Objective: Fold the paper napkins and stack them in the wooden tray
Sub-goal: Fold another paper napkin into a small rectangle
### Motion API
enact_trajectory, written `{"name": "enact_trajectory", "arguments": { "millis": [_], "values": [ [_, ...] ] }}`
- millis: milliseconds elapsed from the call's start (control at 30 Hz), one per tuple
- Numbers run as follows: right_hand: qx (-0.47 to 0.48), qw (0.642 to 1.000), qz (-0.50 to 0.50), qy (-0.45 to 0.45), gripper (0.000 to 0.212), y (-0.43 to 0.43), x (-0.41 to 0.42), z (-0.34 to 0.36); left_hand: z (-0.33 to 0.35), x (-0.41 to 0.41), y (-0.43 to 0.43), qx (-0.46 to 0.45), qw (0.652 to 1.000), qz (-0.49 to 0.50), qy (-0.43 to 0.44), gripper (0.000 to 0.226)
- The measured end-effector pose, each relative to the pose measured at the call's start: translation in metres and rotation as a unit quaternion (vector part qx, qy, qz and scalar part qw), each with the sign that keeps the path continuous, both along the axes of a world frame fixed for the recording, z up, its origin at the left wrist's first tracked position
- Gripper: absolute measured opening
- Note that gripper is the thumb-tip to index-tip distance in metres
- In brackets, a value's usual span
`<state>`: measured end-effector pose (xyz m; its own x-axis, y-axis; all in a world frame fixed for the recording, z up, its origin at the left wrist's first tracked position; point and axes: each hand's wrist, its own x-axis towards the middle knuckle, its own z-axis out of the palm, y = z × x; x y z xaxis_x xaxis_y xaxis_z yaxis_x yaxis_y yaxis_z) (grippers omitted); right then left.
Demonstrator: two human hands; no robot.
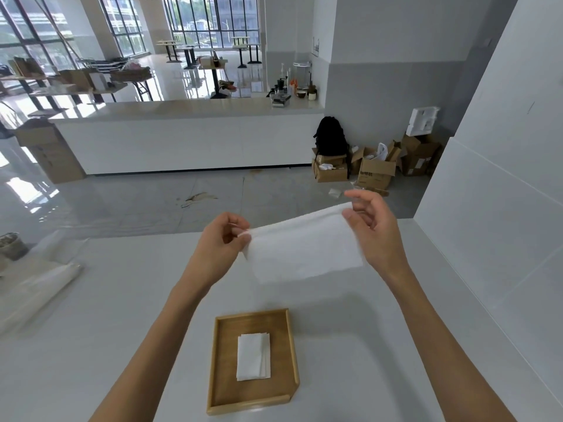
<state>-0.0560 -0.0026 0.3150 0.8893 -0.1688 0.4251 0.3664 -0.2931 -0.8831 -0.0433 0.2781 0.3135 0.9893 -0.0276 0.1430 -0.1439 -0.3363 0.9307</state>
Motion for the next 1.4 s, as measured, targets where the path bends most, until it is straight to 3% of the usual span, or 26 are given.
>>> {"name": "enact_trajectory", "arguments": {
  "millis": [100,167,267,367,433,500,567,667,800,867,1133,1400],
  "values": [
    [-0.070,0.993,0.081,0.040,0.035,0.003,0.006,0.029,-0.002,-0.004,-0.007,0.090,0.994,-0.053,-0.001,0.037],
    [-0.151,0.969,0.175,0.088,0.039,0.009,0.009,0.049,-0.002,-0.008,-0.024,0.090,0.984,-0.153,0.013,0.052],
    [-0.255,0.920,0.272,0.124,0.041,0.018,0.014,0.070,-0.006,-0.017,-0.050,-0.009,0.959,-0.275,0.067,0.041],
    [-0.286,0.908,0.278,0.129,0.038,0.014,0.016,0.076,-0.015,-0.023,-0.063,-0.080,0.956,-0.272,0.076,0.023],
    [-0.213,0.940,0.242,0.113,0.032,0.006,0.015,0.072,-0.019,-0.025,-0.066,-0.122,0.958,-0.245,0.080,0.021],
    [-0.068,0.973,0.179,0.127,0.031,-0.003,0.008,0.059,-0.021,-0.025,-0.065,-0.157,0.961,-0.215,0.079,0.023],
    [0.034,0.966,0.150,0.207,0.055,-0.008,-0.003,0.036,-0.020,-0.025,-0.063,-0.176,0.963,-0.185,0.086,0.024],
    [0.070,0.935,0.187,0.294,0.070,-0.004,-0.018,-0.010,-0.020,-0.024,-0.057,-0.184,0.967,-0.146,0.103,0.021],
    [0.136,0.940,0.164,0.267,0.027,0.011,-0.028,-0.034,-0.021,-0.021,-0.050,-0.149,0.969,-0.154,0.126,0.020],
    [0.143,0.943,0.155,0.256,0.017,0.016,-0.029,-0.036,-0.023,-0.021,-0.047,-0.147,0.967,-0.161,0.133,0.022],
    [0.151,0.938,0.174,0.257,0.016,0.021,-0.028,-0.027,-0.020,-0.016,-0.035,-0.142,0.962,-0.192,0.131,0.026],
    [0.218,0.920,0.210,0.250,0.023,0.011,-0.026,-0.034,-0.022,-0.019,-0.032,-0.216,0.947,-0.214,0.108,0.024]
  ]
}}
